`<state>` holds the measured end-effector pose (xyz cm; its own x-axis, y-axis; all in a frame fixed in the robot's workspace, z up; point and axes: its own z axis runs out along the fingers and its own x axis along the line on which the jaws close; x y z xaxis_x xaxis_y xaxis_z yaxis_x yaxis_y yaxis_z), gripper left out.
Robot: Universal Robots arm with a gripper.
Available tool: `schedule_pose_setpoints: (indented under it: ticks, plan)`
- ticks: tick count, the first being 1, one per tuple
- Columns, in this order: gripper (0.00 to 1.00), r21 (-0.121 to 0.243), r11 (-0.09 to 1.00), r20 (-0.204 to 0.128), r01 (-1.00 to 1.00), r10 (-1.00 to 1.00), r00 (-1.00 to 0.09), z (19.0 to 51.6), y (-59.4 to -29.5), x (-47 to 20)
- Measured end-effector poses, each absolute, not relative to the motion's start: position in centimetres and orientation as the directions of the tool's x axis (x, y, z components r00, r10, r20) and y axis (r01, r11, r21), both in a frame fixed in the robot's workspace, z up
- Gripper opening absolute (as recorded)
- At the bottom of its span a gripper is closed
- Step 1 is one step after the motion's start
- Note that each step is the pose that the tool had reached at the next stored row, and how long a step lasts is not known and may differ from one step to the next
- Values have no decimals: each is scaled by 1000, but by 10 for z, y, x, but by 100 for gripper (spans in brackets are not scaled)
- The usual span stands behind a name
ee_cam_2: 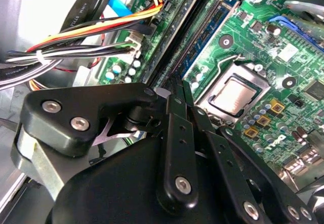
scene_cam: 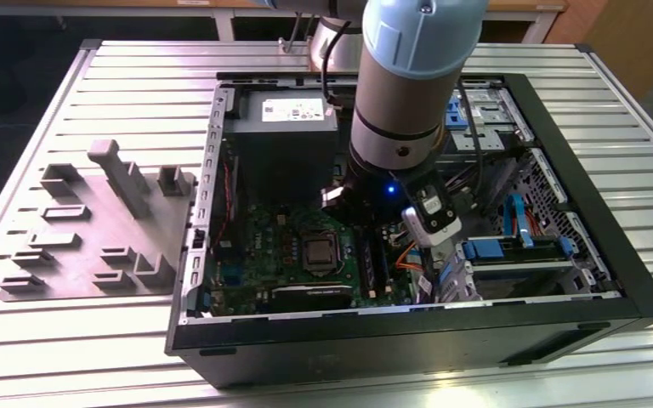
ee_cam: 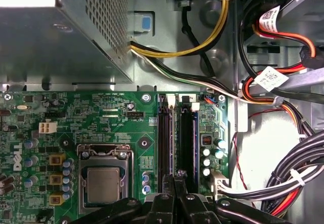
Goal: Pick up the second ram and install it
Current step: 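Insert the second ram into the second slot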
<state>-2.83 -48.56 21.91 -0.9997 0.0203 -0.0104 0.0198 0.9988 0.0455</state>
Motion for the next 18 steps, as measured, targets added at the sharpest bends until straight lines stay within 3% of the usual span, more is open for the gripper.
schedule_pose_setpoints:
  ticks: [18]
  plan:
    - [11, 50, 999, -10, 20, 20, -1000, 214, -486, -28]
